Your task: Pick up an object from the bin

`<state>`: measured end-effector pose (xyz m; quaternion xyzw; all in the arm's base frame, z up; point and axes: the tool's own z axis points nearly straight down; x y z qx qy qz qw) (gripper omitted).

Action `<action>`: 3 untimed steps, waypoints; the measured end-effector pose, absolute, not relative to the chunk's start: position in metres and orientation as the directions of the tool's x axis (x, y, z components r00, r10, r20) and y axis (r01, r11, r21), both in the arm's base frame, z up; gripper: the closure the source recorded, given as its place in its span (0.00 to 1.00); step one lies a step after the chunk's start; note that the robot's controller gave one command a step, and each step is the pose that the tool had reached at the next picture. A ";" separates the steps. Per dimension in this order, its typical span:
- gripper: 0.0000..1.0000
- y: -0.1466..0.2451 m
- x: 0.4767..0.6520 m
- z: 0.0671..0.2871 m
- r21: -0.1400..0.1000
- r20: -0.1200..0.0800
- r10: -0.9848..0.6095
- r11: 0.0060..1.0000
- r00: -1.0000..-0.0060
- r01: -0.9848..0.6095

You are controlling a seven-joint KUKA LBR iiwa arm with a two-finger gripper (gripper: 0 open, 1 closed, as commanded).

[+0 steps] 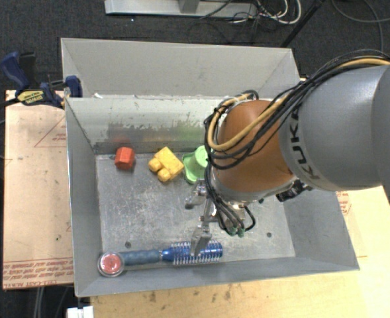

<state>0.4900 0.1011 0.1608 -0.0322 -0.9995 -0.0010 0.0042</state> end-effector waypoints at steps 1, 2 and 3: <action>0.00 0.127 0.484 0.076 0.004 -0.006 0.335 0.942 -0.942 0.335; 1.00 0.128 0.486 0.078 0.010 -0.012 0.337 0.941 -0.941 0.337; 1.00 0.138 0.489 0.219 0.005 -0.005 0.379 0.925 -0.925 0.379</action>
Offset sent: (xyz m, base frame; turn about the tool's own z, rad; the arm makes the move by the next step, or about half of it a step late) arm -0.0087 0.0256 -0.0886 0.2788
